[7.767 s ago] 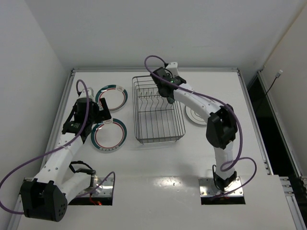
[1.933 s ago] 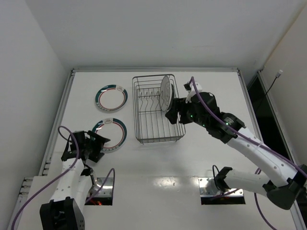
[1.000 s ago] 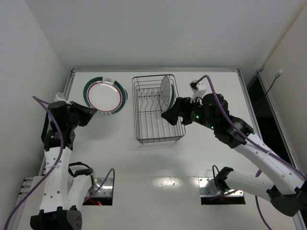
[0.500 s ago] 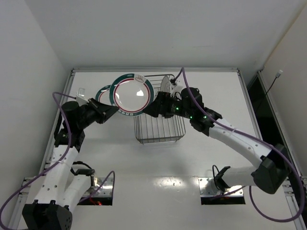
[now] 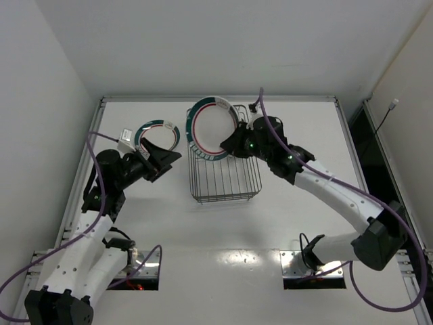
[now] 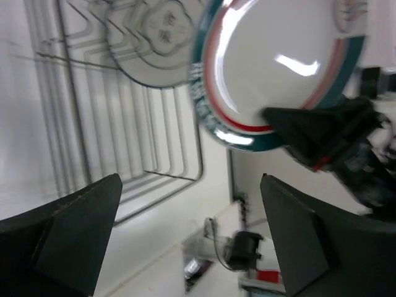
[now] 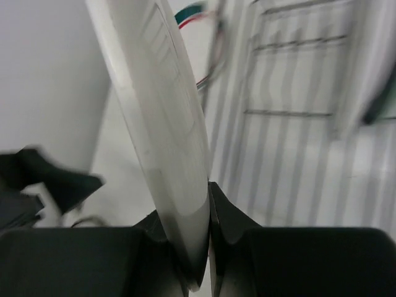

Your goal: Load the plates into the dish rack

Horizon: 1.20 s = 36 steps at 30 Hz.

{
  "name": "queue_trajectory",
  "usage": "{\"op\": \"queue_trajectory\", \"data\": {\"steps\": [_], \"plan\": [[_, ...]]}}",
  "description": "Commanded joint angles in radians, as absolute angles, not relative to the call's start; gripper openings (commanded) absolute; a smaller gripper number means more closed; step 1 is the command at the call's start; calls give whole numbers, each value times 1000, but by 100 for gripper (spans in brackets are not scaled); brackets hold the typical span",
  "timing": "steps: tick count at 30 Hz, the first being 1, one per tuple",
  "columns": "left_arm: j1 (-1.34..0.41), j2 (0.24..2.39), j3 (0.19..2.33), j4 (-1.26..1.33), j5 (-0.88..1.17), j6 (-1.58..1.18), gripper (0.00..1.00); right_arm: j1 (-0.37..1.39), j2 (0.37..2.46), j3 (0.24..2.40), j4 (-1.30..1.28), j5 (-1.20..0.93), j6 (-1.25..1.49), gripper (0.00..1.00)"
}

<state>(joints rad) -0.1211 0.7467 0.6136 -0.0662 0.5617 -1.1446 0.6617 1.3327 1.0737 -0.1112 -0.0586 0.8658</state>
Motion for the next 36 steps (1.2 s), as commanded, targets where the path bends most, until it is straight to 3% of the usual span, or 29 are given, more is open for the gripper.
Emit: {"op": "queue_trajectory", "data": {"steps": [1, 5, 11, 25, 36], "plan": [[-129, 796, 744, -328, 352, -887, 95, 664, 1321, 1284, -367, 368, 721, 0], [-118, 873, 801, -521, 108, -790, 100, 678, 1397, 1423, -494, 627, 652, 0], [-84, 989, 801, -534, -101, -799, 100, 687, 1616, 1586, -592, 781, 583, 0], [-18, 1218, 792, -399, -179, -830, 100, 716, 1907, 1703, -611, 821, 557, 0], [1, 1358, 831, -370, -198, -839, 100, 707, 2109, 1893, -729, 698, 612, 0]]}}
